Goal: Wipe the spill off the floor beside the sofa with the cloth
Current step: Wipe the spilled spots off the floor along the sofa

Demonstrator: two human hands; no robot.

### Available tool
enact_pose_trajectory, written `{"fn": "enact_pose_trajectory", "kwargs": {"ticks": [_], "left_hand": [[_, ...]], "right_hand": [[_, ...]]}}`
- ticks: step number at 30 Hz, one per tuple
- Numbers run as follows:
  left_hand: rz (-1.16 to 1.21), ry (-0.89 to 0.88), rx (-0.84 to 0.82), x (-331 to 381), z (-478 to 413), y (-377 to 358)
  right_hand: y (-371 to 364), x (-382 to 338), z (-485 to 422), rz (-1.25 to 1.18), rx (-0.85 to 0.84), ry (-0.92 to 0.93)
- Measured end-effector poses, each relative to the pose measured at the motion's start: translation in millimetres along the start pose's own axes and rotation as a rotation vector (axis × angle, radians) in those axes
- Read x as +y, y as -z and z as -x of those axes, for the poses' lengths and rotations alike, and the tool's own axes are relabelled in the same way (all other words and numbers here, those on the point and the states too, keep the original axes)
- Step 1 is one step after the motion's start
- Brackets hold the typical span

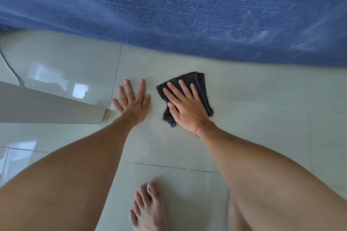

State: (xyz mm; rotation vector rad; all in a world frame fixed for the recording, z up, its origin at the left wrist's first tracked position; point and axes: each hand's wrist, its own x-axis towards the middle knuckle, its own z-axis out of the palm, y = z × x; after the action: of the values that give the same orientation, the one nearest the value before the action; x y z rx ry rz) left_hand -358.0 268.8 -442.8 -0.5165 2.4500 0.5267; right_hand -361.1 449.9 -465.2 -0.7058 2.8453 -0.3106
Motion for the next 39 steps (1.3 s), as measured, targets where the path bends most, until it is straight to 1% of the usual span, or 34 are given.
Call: {"fn": "enact_pose_trajectory", "kwargs": {"ticks": [1, 3, 6, 9, 11, 14, 19, 24, 27, 28, 29, 30, 32, 34, 35, 37, 39], "left_hand": [[0.0, -0.002, 0.002, 0, 1, 0], [0.004, -0.006, 0.005, 0, 1, 1], [0.016, -0.005, 0.007, 1, 2, 0], [0.025, -0.003, 0.013, 1, 0, -1], [0.025, -0.003, 0.015, 1, -1, -2], [0.026, 0.007, 0.015, 0, -3, -2], [0.003, 0.018, 0.015, 2, -4, -1], [0.003, 0.026, 0.002, 4, -2, 2], [-0.001, 0.032, -0.012, 4, -1, 3], [-0.003, 0.031, -0.01, 4, 0, 3], [0.0, 0.029, -0.003, 4, -1, 3], [0.004, 0.027, 0.002, 3, -1, 2], [0.012, 0.03, 0.01, 2, -2, 1], [0.007, 0.029, 0.018, 2, -3, -1], [0.003, 0.025, 0.019, 2, -3, -1], [-0.007, 0.022, 0.016, 2, -4, -1], [-0.006, 0.026, 0.007, 1, -4, -1]], "right_hand": [[2, 14, 10, 0.018, 0.005, 0.026], [7, 42, 25, 0.028, 0.018, -0.035], [13, 57, 20, -0.022, 0.044, -0.311], [12, 36, -16, -0.091, 0.121, -0.609], [10, 19, -40, -0.126, 0.129, -0.698], [9, 1, -57, -0.136, 0.108, -0.689], [5, -16, -58, -0.097, 0.096, -0.529], [-1, -24, -32, -0.09, 0.084, -0.331], [0, 2, -7, -0.056, 0.07, -0.107], [2, 19, 3, -0.026, 0.071, -0.054], [4, 38, 10, -0.008, 0.078, -0.051], [8, 54, 16, -0.008, 0.086, -0.11], [12, 68, 17, -0.034, 0.111, -0.329], [10, 58, 5, -0.055, 0.15, -0.539], [9, 49, -2, -0.076, 0.162, -0.614], [8, 28, -17, -0.106, 0.167, -0.675], [4, 6, -27, -0.108, 0.141, -0.635]]}}
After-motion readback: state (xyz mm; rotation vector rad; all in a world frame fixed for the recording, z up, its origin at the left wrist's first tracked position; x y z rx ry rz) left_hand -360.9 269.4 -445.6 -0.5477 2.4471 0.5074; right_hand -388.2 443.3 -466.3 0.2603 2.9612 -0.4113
